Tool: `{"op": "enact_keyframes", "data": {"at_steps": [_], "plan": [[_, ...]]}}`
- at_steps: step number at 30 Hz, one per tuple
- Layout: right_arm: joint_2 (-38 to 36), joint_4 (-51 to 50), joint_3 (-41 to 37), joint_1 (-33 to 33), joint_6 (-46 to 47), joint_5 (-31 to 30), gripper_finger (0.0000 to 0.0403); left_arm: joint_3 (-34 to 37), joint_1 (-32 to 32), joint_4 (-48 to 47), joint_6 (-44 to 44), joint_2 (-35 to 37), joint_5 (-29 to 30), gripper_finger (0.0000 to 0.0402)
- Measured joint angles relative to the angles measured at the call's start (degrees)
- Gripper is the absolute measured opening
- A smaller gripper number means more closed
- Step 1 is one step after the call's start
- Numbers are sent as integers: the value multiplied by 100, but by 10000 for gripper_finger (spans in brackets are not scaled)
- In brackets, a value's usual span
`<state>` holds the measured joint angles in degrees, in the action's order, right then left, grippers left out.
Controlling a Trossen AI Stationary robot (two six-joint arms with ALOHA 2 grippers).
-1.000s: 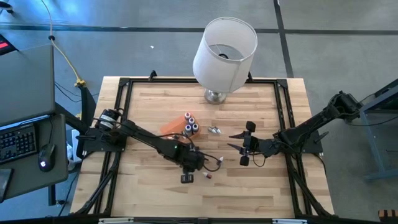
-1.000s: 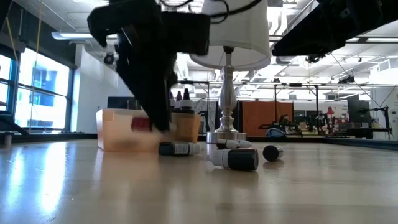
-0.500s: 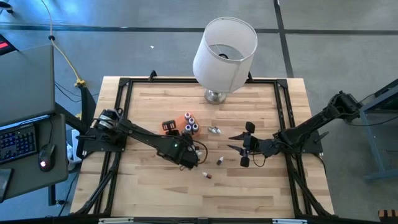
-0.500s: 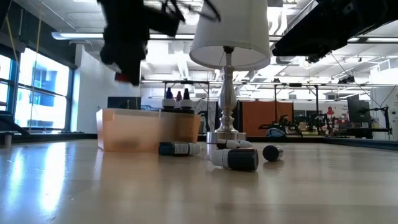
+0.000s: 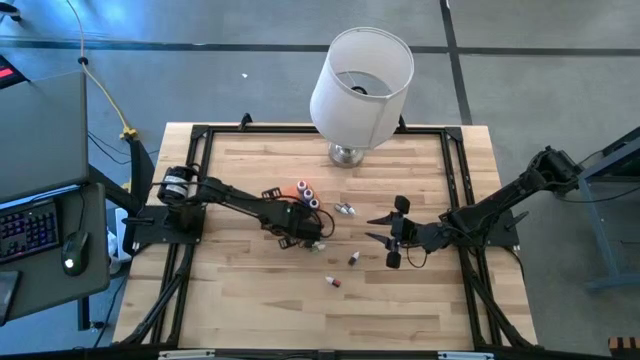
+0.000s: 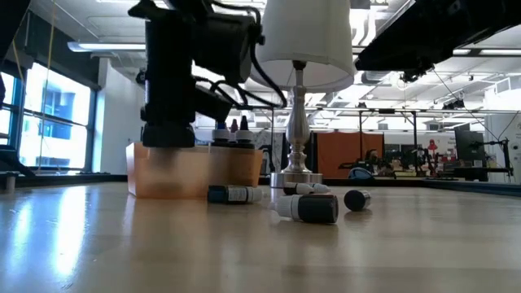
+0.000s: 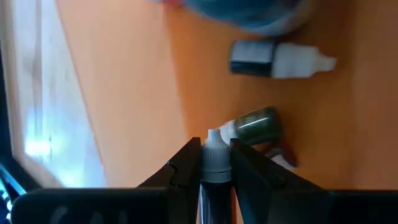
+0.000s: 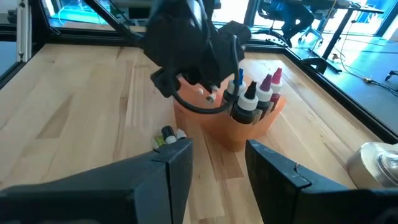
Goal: Pick & Place food coloring
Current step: Put the small left red food coloring bottle into the bin, then put the bottom small violet food coloring bottle into the bin
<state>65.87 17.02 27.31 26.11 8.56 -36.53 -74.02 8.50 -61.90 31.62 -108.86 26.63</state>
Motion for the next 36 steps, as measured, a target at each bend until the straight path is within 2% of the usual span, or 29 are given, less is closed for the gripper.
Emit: {"op": "enact_keyframes", "data": {"at_steps": [4, 11, 16, 21, 27, 31, 36], "plan": [[0, 17, 0, 0, -2, -4, 139, -2, -30, 43, -33, 0, 119, 74], [0, 48, 0, 0, 6, -11, 139, 0, -25, 47, 462, 2, -230, 75], [0, 48, 0, 0, 39, -11, 139, 0, -82, 135, 466, 2, -188, 75], [0, 52, 0, 1, 37, -11, 139, 0, -142, 142, -4, 2, -173, 77], [0, 72, 0, 2, 39, 11, 139, -2, -139, 402, -348, 2, -155, 125], [0, 72, 0, 1, 39, 321, 139, -24, -139, 476, -182, 2, -258, 162], [2, 59, 0, 2, 39, 894, 139, -457, -129, -317, 297, 2, -1164, 170]]}}
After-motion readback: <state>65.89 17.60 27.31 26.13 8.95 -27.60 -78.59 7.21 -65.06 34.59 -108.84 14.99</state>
